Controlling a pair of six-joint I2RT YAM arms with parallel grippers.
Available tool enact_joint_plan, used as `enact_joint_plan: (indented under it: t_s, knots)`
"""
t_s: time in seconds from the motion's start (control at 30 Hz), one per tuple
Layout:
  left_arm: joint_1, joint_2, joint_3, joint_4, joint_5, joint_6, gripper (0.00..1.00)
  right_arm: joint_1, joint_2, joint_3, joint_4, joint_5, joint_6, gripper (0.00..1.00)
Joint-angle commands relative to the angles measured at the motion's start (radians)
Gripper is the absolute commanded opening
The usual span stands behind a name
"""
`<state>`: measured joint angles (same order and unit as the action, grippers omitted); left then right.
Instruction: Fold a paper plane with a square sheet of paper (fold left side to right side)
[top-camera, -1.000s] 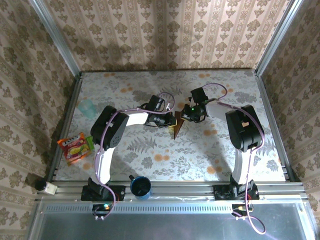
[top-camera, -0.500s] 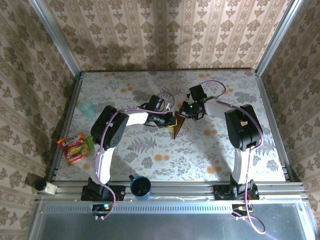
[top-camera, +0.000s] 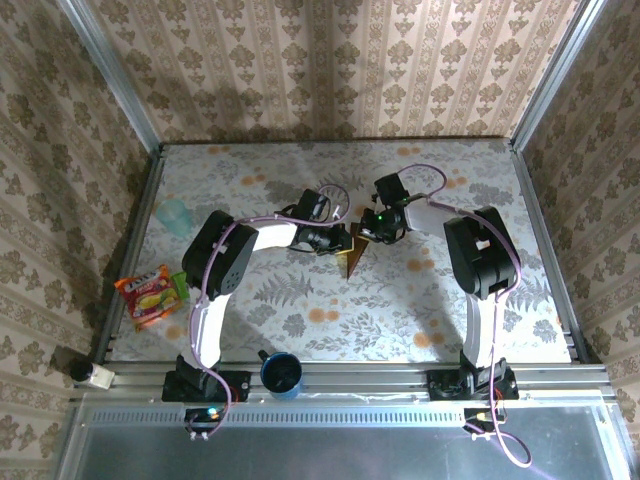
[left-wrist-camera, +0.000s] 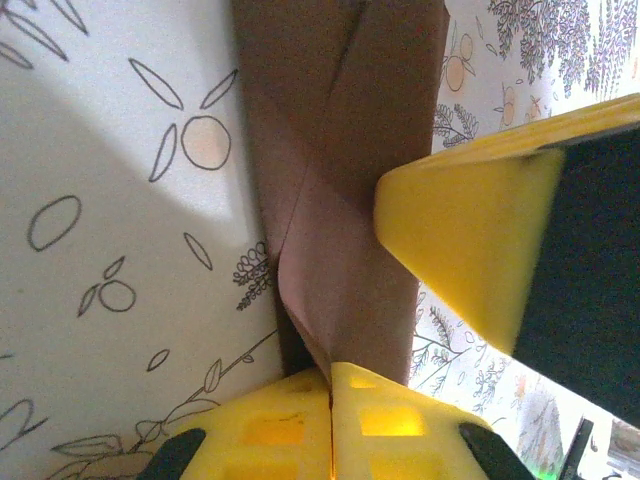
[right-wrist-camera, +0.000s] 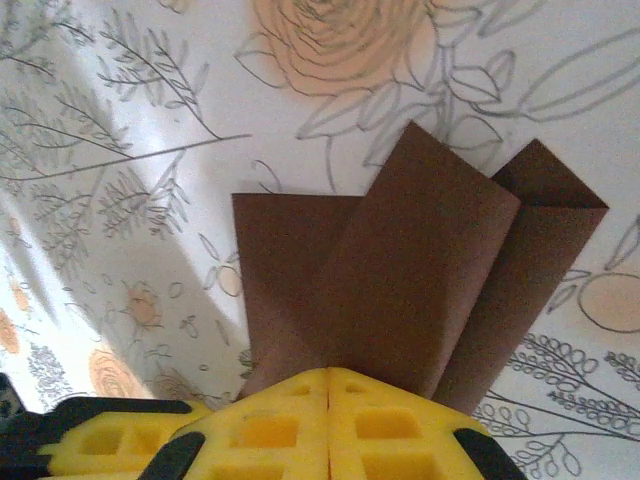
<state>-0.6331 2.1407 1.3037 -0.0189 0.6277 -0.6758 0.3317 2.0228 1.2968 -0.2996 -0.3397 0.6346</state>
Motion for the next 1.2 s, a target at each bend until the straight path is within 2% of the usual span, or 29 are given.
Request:
enact_joint_plan:
  t_s: [0.0,0.37,0.53,0.73,0.93,1.03,1.17]
  knots:
    - [0.008,0.125,-0.025,-0.039,-0.170,0.049,0.09,0.000,-0.022,-0.033,-0.034,0.034,-0.008,0.09]
    - [0.007,0.133,-0.021,-0.034,-0.172,0.042,0.09,-0.010,-0.049,-0.097,0.015,0.033,0.006,0.08]
    - [0.009,0.102,-0.027,-0.028,-0.165,0.041,0.10,-0.012,-0.041,-0.148,0.053,0.028,-0.001,0.03]
    - [0.016,0.005,-0.023,-0.035,-0.148,0.048,0.19,-0.012,-0.027,-0.195,0.063,0.041,-0.032,0.00]
    - [0.038,-0.120,0.000,-0.135,-0.181,0.107,0.26,-0.015,-0.048,-0.259,0.121,0.048,-0.039,0.00]
    - [0.048,-0.177,-0.006,-0.177,-0.187,0.129,0.25,-0.015,-0.049,-0.263,0.122,0.044,-0.040,0.00]
    - [0.041,-0.235,-0.011,-0.188,-0.124,0.143,0.15,-0.014,-0.046,-0.266,0.136,0.029,-0.032,0.00]
